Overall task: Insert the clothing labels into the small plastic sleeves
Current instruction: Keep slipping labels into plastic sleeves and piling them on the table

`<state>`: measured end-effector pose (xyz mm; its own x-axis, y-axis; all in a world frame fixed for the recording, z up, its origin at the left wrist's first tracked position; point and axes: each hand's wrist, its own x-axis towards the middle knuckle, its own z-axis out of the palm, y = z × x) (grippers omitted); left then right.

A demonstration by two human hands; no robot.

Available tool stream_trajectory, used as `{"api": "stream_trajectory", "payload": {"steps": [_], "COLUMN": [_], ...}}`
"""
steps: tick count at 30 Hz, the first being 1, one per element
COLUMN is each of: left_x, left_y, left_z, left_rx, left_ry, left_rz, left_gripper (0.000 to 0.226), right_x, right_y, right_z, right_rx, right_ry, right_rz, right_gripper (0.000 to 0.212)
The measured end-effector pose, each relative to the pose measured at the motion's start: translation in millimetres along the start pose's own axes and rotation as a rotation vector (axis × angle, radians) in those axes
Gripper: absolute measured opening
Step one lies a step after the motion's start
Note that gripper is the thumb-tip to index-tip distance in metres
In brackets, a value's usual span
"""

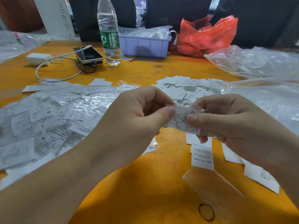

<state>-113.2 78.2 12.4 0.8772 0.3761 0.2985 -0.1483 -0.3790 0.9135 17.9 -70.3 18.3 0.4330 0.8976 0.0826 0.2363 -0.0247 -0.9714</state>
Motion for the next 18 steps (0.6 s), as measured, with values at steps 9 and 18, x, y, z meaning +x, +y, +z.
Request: {"api": "stream_trajectory", "payload": {"steps": [9, 18], "left_x": [0.7, 0.7], "left_y": [-1.1, -2.0], "left_z": [-2.7, -1.0], "left_rx": [0.032, 0.031], "left_ry": [0.037, 0.029], "left_rz": [0.01, 0.001], "left_gripper": [0.013, 0.013], "right_x": [-1.0, -1.7], "right_y": [-4.7, -5.8], "right_z": [-0.4, -2.9], "right_rx": [0.012, -0.067], "right_ry": [-0.038, 0.102], "right_rz": [0.027, -0.001], "right_gripper": [0.024, 0.012]}}
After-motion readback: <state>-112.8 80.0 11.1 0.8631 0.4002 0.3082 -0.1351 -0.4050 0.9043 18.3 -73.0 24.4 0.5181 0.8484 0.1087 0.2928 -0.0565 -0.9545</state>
